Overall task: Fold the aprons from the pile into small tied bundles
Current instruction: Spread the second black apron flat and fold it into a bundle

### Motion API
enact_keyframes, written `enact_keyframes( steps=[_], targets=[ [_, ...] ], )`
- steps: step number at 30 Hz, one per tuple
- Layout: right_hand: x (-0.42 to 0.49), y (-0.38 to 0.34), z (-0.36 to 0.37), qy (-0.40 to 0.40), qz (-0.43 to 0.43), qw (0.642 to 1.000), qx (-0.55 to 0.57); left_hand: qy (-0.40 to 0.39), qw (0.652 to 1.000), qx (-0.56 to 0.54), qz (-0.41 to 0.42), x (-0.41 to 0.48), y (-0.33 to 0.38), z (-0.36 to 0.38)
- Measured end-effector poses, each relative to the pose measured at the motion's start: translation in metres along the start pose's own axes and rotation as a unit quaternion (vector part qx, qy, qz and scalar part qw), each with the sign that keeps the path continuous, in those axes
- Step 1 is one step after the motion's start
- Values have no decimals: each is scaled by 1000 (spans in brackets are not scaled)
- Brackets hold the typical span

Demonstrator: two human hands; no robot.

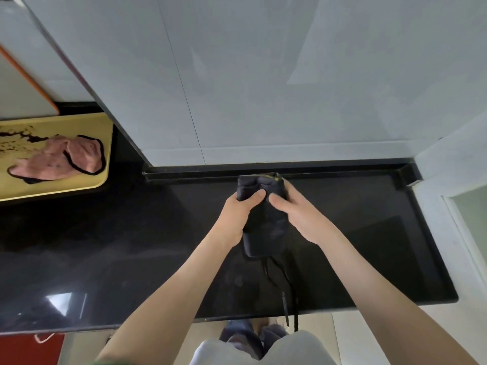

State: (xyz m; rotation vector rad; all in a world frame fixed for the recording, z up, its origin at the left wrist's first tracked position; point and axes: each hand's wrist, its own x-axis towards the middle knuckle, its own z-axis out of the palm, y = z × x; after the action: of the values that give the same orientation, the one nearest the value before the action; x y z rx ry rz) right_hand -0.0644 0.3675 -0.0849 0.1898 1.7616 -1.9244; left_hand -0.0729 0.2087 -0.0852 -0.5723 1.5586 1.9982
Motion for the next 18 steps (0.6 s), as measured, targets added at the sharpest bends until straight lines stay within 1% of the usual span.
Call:
enact_keyframes(
  steps=[2, 3, 5, 7, 9, 11, 13, 14, 15, 17, 18],
  targets=[
    [2, -12, 9, 103, -39, 993, -46, 0, 999, 39, 20, -4, 2, 7],
    [3, -17, 13, 131, -50, 987, -74, 7, 999, 43, 24, -5, 3, 9],
    [3, -21, 17, 154, -48, 983, -93, 9, 999, 26, 21, -6, 6, 12],
    [3, -21, 16, 154, -29, 986, -60, 12, 1000, 16, 12, -6, 11, 14],
    [2, -18, 11, 128, -13, 992, -12, 9, 999, 31, 24, -8, 13, 15],
    [1, -17, 5, 83, -26, 996, 0, 0, 996, 51, 67, -11, 13, 13],
    [-2, -22, -1, 47, -67, 995, -52, -26, 988, 74, 131, -11, 18, 7],
    [-3, -26, -3, 41, -95, 990, -100, -42, 978, 104, 178, -11, 20, 3],
    [-3, -29, -6, 42, -124, 979, -156, -57, 959, 152, 233, -8, 22, -1],
    [-1, -25, -11, 41, -175, 948, -261, -88, 897, 270, 338, -1, 22, -10],
    [-1, -17, -15, 31, -188, 933, -304, -110, 864, 319, 374, 3, 18, -14]
  ],
)
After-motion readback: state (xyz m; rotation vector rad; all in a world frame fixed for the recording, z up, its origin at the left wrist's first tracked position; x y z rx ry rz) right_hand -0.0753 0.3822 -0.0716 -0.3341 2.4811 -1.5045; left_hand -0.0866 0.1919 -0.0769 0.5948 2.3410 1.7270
